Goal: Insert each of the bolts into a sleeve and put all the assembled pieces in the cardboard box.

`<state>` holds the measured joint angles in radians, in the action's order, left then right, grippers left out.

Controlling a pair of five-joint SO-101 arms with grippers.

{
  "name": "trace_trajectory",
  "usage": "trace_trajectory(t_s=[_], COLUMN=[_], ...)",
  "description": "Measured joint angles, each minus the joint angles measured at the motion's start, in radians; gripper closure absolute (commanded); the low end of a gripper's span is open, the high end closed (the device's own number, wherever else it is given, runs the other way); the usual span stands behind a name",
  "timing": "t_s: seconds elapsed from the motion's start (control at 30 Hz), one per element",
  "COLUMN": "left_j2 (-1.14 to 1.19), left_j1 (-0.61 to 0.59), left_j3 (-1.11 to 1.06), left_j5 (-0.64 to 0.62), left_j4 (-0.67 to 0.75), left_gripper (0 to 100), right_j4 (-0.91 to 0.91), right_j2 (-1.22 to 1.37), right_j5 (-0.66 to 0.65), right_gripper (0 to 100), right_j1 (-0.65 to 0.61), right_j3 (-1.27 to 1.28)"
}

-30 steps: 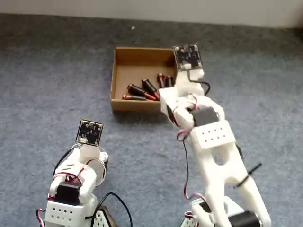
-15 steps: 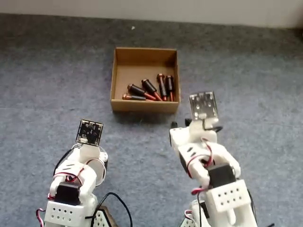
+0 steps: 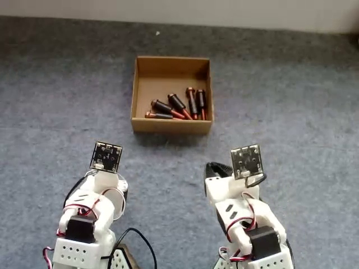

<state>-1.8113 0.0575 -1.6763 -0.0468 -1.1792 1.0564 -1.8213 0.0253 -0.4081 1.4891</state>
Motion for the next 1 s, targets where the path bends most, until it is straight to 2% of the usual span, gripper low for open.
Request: trace_trajectory(t_s=[0.37,0.6,0.87,1.0], left_j2=[0.0,0.0,0.0,0.0], left_j1=[0.0,0.0,0.0,0.0], left_j3=[0.0,0.0,0.0,0.0], left_j5=[0.0,0.0,0.0,0.0], left_j4=[0.0,0.0,0.0,0.0], left_gripper=[99,99,99,99], right_j4=[0.014,0.04,0.15,0.192], right_j2=[-0.006,-0.008,-0.008,-0.008], right_j5=[0.0,0.0,0.0,0.0], right_gripper=[98.9,98.9,98.9,98.9], right_j1=[0.002,0.003,0.118,0.132], right_j3=[0.175,0.181,0.181,0.181])
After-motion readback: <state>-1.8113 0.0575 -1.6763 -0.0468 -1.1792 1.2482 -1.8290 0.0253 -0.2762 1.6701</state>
